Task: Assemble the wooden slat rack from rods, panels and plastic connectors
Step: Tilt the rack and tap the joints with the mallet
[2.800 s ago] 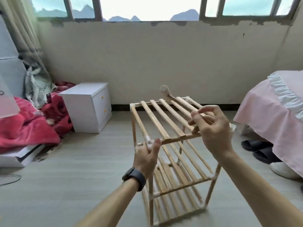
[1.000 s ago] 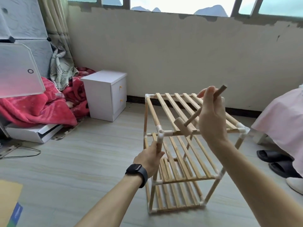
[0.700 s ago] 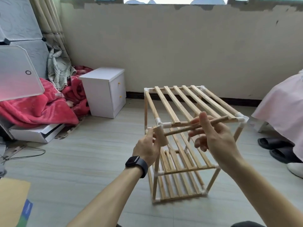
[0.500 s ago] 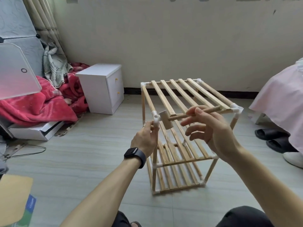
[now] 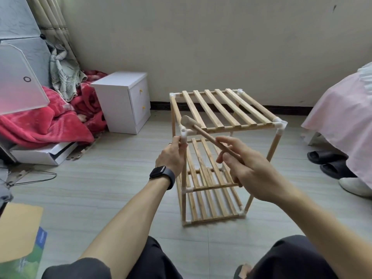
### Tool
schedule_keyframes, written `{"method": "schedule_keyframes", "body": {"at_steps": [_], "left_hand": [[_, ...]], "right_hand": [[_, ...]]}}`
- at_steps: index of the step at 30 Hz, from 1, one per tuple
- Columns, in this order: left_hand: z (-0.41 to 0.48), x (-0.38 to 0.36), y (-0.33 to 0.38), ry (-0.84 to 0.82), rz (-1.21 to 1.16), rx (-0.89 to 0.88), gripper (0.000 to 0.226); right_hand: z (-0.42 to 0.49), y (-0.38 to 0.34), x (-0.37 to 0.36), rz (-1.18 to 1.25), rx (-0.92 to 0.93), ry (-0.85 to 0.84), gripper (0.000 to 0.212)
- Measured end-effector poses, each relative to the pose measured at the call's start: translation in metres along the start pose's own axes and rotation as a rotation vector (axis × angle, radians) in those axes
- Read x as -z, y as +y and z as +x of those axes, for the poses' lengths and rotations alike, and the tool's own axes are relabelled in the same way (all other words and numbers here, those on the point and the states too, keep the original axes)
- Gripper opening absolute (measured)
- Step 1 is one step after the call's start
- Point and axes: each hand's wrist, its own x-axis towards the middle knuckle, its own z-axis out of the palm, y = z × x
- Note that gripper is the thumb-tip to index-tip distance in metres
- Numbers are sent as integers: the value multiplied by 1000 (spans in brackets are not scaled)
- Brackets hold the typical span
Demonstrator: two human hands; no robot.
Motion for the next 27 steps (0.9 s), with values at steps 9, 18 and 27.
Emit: {"method": "schedule_keyframes", "body": {"at_steps": [9, 18, 27], "left_hand": [[-1, 0, 1, 10, 26, -22, 48], [0, -1, -3, -16, 32, -34, 34], [0, -1, -4, 6, 3, -54, 20]], "right_hand": [[21, 9, 2, -541, -89, 53, 37], [28, 1, 8, -98, -56, 169, 32], [32, 1, 0, -481, -77, 173, 43]]}}
